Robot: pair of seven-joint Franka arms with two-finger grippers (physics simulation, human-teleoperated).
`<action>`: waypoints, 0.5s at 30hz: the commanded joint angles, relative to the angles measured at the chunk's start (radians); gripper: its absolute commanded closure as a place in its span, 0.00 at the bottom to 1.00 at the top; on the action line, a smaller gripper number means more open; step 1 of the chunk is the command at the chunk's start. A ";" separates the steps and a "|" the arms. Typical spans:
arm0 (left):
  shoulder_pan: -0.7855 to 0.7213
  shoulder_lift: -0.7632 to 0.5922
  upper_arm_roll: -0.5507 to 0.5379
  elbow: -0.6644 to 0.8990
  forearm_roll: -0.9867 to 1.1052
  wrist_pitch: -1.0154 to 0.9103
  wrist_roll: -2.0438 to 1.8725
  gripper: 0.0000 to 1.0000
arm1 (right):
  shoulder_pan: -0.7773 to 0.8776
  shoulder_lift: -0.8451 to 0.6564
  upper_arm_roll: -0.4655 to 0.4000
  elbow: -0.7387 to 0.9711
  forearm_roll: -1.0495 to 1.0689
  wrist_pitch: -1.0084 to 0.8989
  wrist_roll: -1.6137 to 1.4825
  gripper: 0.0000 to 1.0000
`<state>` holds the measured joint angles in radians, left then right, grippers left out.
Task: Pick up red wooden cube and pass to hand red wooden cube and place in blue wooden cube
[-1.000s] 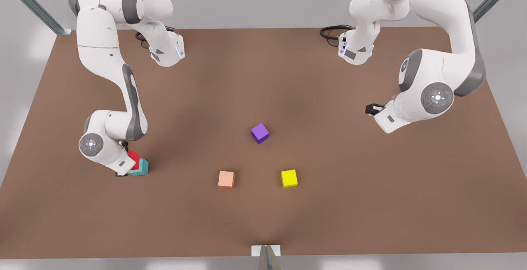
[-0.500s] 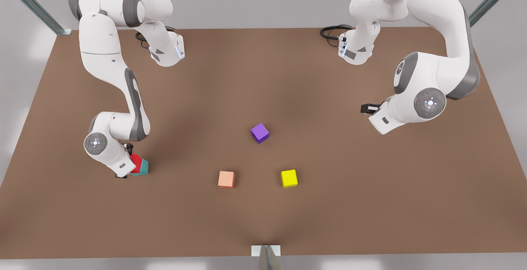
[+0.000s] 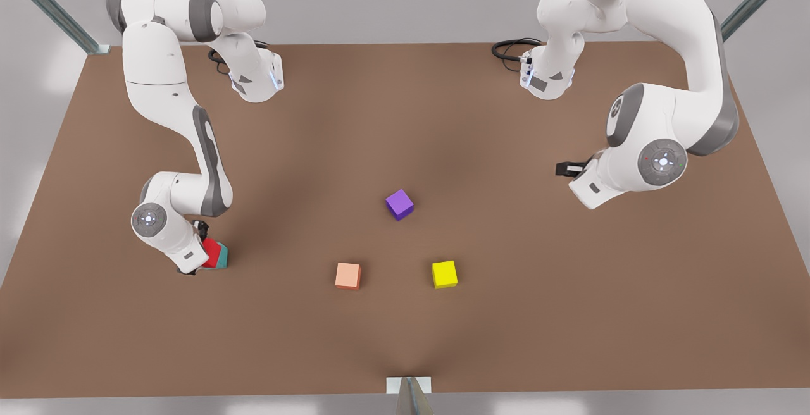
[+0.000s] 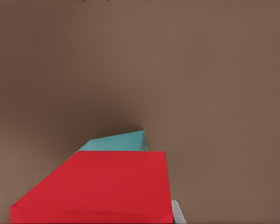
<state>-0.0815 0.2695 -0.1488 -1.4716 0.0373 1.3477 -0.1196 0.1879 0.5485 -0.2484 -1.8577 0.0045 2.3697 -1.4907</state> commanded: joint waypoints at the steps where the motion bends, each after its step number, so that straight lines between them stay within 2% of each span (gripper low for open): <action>1: 0.000 -0.001 0.000 0.001 -0.001 -0.001 -0.015 0.00 | -0.001 -0.002 0.000 -0.005 0.005 -0.027 0.033 0.00; 15: 0.000 0.007 0.000 0.001 0.001 -0.001 -0.017 0.00 | -0.001 -0.005 0.001 0.005 0.023 -0.053 0.027 0.00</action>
<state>-0.0813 0.2770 -0.1485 -1.4715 0.0379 1.3474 -0.1296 0.1872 0.5440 -0.2470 -1.8569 0.0246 2.3318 -1.4735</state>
